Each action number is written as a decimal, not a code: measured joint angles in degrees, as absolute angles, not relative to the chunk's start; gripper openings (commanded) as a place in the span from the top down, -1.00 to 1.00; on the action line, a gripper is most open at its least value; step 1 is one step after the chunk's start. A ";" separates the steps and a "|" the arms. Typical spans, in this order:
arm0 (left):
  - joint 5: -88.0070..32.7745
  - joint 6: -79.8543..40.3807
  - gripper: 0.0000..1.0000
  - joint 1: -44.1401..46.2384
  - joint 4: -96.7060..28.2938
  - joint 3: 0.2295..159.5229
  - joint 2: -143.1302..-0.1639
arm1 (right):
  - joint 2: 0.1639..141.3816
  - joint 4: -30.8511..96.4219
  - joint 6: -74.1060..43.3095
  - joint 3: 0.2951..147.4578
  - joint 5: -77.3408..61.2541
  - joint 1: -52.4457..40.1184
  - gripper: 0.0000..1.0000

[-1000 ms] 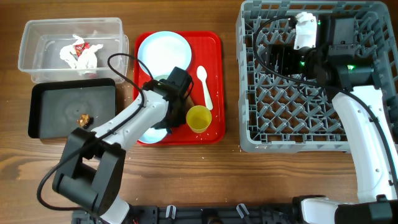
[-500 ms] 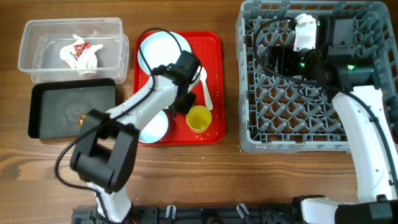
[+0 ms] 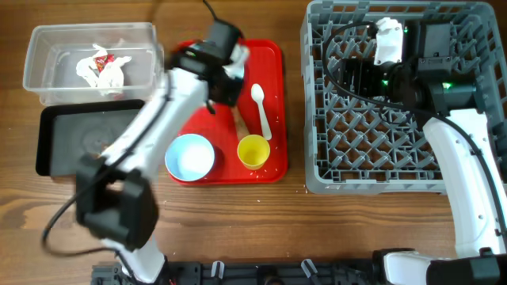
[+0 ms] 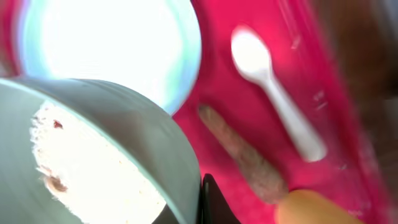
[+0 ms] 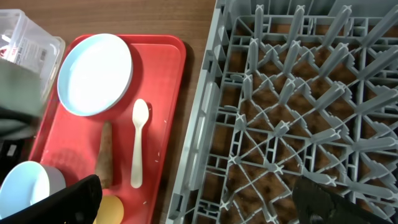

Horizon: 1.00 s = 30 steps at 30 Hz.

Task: Sort waste into correct bins and load items into the dishwasher rack
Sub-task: 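Grasp the green rice bowl with the left gripper and pour rice onto black tray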

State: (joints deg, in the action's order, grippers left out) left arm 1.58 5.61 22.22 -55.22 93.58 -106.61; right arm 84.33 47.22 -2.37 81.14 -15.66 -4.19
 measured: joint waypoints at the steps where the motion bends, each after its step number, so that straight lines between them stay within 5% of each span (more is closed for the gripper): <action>1: -0.69 3.73 0.92 19.42 -57.04 94.70 -103.96 | 84.33 47.20 -2.39 81.14 -15.66 -4.19 -0.99; 7: -18.22 5.72 0.92 -13.28 -72.14 91.46 -99.59 | 84.66 46.22 -2.39 81.14 -15.66 -4.19 -1.00; 13: -48.88 11.66 0.92 -34.24 -47.66 73.87 -102.28 | 87.15 45.15 -4.16 81.14 -15.66 -4.19 -1.00; 20: -82.56 9.82 0.92 -43.03 -41.10 68.93 -112.12 | 87.22 45.17 -4.34 81.14 -15.66 -4.19 -0.99; 30: -88.42 -25.61 0.92 -46.26 -41.30 68.73 -112.75 | 88.18 45.17 -4.34 81.14 -15.66 -4.19 -1.00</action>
